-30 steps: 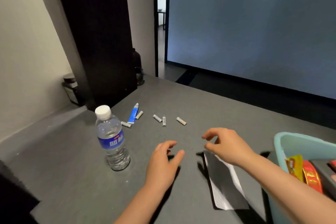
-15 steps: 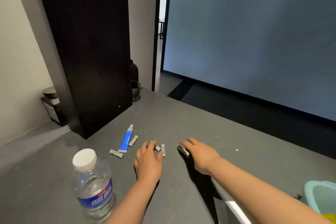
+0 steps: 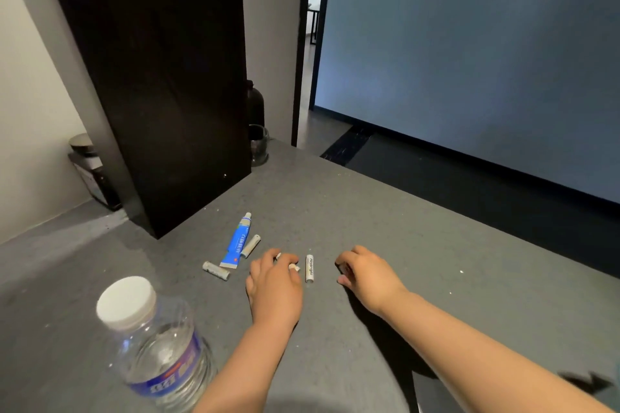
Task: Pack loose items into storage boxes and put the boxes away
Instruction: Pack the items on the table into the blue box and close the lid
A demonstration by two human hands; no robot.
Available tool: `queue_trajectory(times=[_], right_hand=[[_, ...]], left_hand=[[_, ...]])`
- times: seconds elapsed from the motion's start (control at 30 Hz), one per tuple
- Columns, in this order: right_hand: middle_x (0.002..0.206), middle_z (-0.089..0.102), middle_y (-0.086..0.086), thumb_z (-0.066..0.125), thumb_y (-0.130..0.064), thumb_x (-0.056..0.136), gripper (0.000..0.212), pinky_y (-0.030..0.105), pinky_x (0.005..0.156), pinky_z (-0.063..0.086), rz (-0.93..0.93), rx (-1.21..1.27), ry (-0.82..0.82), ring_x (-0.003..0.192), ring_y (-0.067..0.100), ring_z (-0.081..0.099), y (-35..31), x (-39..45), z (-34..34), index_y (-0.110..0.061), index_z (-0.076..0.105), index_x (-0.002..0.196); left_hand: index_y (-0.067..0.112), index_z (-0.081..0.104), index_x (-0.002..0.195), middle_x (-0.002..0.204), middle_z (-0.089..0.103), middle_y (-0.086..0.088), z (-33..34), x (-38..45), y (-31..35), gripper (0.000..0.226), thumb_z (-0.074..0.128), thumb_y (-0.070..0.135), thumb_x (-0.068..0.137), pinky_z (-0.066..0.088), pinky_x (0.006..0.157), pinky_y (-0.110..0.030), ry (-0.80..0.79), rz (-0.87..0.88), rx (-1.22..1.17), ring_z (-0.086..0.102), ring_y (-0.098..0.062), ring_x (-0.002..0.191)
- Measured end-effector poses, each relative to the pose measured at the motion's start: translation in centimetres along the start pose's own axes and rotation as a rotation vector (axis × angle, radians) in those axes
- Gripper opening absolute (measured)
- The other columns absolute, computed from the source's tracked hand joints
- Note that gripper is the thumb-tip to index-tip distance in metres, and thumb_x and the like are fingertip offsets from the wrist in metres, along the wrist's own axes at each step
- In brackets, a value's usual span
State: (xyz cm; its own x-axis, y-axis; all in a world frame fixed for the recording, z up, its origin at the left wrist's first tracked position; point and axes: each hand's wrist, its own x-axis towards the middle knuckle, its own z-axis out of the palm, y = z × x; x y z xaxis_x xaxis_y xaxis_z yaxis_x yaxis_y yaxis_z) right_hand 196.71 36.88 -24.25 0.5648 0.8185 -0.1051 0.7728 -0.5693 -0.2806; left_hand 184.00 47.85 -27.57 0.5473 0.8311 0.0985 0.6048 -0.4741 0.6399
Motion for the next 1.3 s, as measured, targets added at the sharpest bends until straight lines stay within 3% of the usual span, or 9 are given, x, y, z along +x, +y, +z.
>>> queue_trajectory(times=[0.13, 0.23, 0.37, 0.43, 0.6, 0.83, 1.07, 1.23, 1.3], right_hand=[[0.118, 0.054, 0.012, 0.062, -0.03, 0.092, 0.033, 0.027, 0.086, 0.04, 0.181, 0.212, 0.081, 0.108, 0.028, 0.055, -2.0, 0.7, 0.7, -0.012, 0.061, 0.12], [0.128, 0.05, 0.011, 0.061, -0.037, 0.092, 0.047, 0.028, 0.095, 0.039, 0.125, 0.255, 0.033, 0.116, 0.025, 0.052, -3.0, 1.0, 0.6, -0.014, 0.054, 0.132], [0.138, 0.038, 0.002, 0.081, -0.043, 0.071, 0.091, 0.031, 0.104, 0.039, -0.027, 0.201, -0.166, 0.127, 0.021, 0.045, -3.3, 1.0, 0.1, -0.024, 0.032, 0.146], [0.142, 0.033, 0.0, 0.083, -0.04, 0.069, 0.099, 0.032, 0.104, 0.04, -0.08, 0.148, -0.214, 0.128, 0.021, 0.043, -3.5, 1.2, 0.2, -0.028, 0.026, 0.149], [0.139, 0.037, 0.001, 0.08, -0.036, 0.074, 0.088, 0.029, 0.098, 0.041, -0.145, 0.154, -0.18, 0.122, 0.02, 0.047, -4.0, 2.0, 0.8, -0.025, 0.032, 0.147], [0.122, 0.047, 0.005, 0.076, -0.04, 0.077, 0.062, 0.03, 0.082, 0.041, -0.149, 0.123, -0.086, 0.105, 0.022, 0.053, -4.5, 2.1, 1.5, -0.014, 0.05, 0.127], [0.119, 0.051, 0.006, 0.078, -0.042, 0.076, 0.062, 0.029, 0.085, 0.041, -0.077, 0.082, -0.106, 0.108, 0.024, 0.053, -3.6, -0.4, -0.1, -0.015, 0.053, 0.125], [0.122, 0.053, 0.002, 0.079, -0.039, 0.075, 0.061, 0.025, 0.086, 0.039, -0.007, 0.12, 0.009, 0.11, 0.019, 0.052, -1.1, -6.8, -5.8, -0.019, 0.053, 0.126], [0.118, 0.054, 0.0, 0.079, -0.039, 0.075, 0.06, 0.023, 0.082, 0.041, 0.017, 0.134, 0.08, 0.1, 0.014, 0.053, -0.1, -10.7, -8.5, -0.02, 0.055, 0.126]], left_hand=[[0.028, 0.061, 0.102, 0.123, 0.05, 0.01, -0.4, -0.5, -0.6, 0.015, 0.059, 0.03, 0.087, 0.029, 0.089, -0.03, -0.009, 0.01, -0.009, 0.037, -0.018, 0.115], [0.027, 0.058, 0.102, 0.118, 0.052, 0.011, -0.8, -0.9, -1.1, 0.016, 0.061, 0.023, 0.087, 0.029, 0.086, -0.028, 0.0, 0.032, -0.013, 0.039, -0.016, 0.111], [0.027, 0.055, 0.109, 0.12, 0.051, 0.013, -1.2, -2.0, -1.5, 0.023, 0.059, 0.021, 0.088, 0.026, 0.083, -0.025, 0.028, 0.044, -0.013, 0.038, -0.014, 0.113], [0.028, 0.053, 0.112, 0.122, 0.05, 0.013, -1.3, -2.5, -1.6, 0.024, 0.058, 0.023, 0.089, 0.027, 0.084, -0.025, 0.031, 0.054, -0.013, 0.038, -0.014, 0.114], [0.027, 0.053, 0.112, 0.122, 0.05, 0.013, -1.3, -3.2, -2.1, 0.025, 0.06, 0.023, 0.088, 0.029, 0.085, -0.024, 0.025, 0.071, -0.052, 0.037, -0.012, 0.114], [0.024, 0.057, 0.107, 0.114, 0.055, 0.011, -1.3, -3.2, -2.5, 0.025, 0.065, 0.019, 0.084, 0.035, 0.088, -0.027, 0.054, 0.083, -0.112, 0.041, -0.014, 0.108], [0.027, 0.057, 0.102, 0.102, 0.057, 0.012, -1.7, -4.0, -2.0, 0.026, 0.071, 0.028, 0.08, 0.039, 0.088, -0.03, 0.018, 0.09, -0.187, 0.045, -0.013, 0.103], [0.026, 0.057, 0.096, 0.098, 0.061, 0.005, -3.2, -5.9, 1.6, 0.034, 0.08, 0.023, 0.07, 0.041, 0.07, -0.021, -0.131, 0.085, -0.371, 0.056, -0.01, 0.091], [0.026, 0.057, 0.096, 0.098, 0.062, 0.005, -3.8, -7.3, 4.2, 0.036, 0.081, 0.021, 0.069, 0.039, 0.064, -0.015, -0.191, 0.125, -0.427, 0.058, -0.005, 0.087]])
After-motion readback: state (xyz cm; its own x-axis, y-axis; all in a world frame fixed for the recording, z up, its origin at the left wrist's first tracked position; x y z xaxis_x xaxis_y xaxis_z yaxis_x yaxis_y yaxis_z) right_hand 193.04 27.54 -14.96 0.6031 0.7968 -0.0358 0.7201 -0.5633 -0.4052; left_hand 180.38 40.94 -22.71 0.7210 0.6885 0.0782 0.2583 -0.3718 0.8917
